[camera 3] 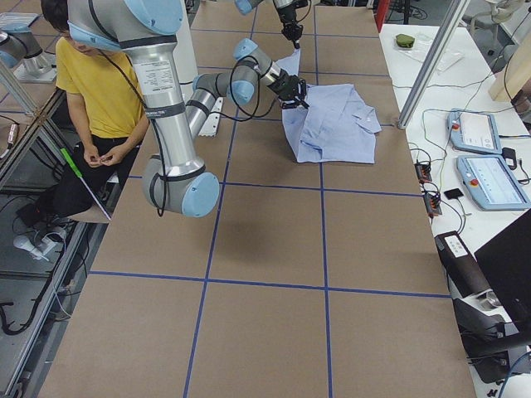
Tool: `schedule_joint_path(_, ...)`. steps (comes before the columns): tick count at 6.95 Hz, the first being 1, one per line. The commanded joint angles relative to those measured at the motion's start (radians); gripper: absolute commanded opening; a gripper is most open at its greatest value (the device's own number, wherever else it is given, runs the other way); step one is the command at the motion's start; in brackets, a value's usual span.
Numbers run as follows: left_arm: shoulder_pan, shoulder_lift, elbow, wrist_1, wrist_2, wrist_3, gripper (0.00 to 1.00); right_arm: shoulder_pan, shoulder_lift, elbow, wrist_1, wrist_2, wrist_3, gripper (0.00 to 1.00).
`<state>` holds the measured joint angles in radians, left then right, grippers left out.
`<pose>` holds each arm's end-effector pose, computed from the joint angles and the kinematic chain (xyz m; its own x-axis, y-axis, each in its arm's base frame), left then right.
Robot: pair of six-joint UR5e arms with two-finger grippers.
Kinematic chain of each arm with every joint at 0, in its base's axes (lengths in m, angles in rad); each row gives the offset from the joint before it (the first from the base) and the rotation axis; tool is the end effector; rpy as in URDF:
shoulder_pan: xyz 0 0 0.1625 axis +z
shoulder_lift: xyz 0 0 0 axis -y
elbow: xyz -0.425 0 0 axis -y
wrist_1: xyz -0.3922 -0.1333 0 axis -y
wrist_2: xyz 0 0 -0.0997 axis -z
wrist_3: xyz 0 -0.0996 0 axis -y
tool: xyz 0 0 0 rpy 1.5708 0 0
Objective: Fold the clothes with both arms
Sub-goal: 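Lift the hem with both grippers and fold it toward the collar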
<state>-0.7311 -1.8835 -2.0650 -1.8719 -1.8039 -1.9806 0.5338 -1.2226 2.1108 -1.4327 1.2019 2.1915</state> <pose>0.3233 -0.4382 0.2377 0.1073 -0.6170 -0.7796 0.5871 0.6722 -0.4511 -0.3646 -0.4120 0.2205 -0.0677 0.5901 0.8045 -0.8614 0.3722 -0.3456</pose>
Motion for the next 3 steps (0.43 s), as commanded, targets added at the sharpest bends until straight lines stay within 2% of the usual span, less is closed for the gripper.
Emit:
schedule_joint_path(1,-0.065,-0.061,0.085,-0.007,-0.003,0.003,0.00,0.083,0.069,-0.112,0.002,0.028,-0.001,0.00)
schedule_joint_path(3,-0.067,-0.103,0.167,-0.013,0.000,0.003,0.00,0.098,0.128,-0.219,0.008,0.030,-0.002,0.00)
